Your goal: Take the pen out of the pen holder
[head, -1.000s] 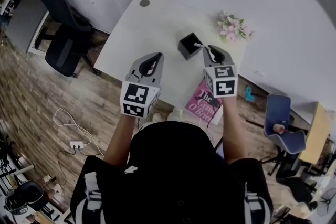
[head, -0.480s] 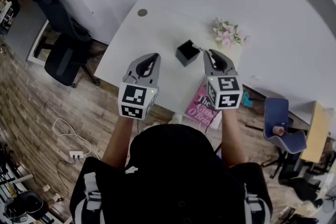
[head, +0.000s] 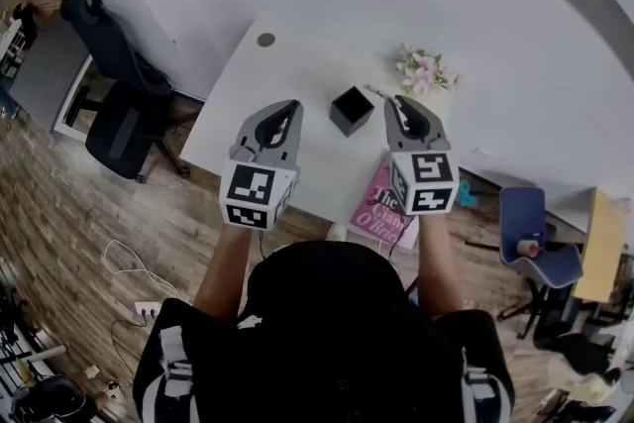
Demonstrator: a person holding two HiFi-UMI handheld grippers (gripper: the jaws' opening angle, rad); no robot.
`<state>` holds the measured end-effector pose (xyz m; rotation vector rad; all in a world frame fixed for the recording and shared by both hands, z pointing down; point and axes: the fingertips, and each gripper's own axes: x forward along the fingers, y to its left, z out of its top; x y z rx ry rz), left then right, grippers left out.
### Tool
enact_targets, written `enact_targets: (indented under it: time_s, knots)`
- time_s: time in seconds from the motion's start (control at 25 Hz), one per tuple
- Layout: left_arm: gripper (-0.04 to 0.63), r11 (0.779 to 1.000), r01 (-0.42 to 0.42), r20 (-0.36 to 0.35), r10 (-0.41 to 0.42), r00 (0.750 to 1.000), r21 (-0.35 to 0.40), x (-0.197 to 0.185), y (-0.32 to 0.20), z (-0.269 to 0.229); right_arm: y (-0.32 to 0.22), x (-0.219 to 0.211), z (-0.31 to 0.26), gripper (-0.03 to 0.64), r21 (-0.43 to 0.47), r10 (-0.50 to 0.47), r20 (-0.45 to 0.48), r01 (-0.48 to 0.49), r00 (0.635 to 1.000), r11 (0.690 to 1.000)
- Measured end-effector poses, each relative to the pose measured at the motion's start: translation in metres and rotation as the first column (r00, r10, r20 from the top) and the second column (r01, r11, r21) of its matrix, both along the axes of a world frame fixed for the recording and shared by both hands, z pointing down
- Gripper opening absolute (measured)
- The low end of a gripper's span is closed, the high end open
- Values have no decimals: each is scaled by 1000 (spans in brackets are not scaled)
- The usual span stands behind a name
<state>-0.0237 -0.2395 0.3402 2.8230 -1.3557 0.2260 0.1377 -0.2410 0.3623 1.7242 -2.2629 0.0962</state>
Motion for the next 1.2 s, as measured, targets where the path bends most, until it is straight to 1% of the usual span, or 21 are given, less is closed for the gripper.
enact_targets:
  time_s: [0.32, 0.52, 0.72, 1.2]
  knots:
    - [20, 1000, -9, 6, 9, 1000, 20, 6, 4, -3, 6, -3, -21, 75, 63, 2, -11, -1, 1000, 998]
    - [20, 1000, -7, -16, 8, 1000, 16, 4, 5, -7, 9, -5, -28, 75, 90, 1, -19, 1, 1000, 996]
    - [20, 1000, -11, -12, 11, 1000, 29, 6, 10, -8, 11, -6, -27, 75, 91, -5, -20, 7, 1000, 996]
    - [20, 1000, -17, -13, 18, 1000, 15, 5, 11, -4, 11, -11, -22, 75, 73, -8, -18, 9, 1000, 997]
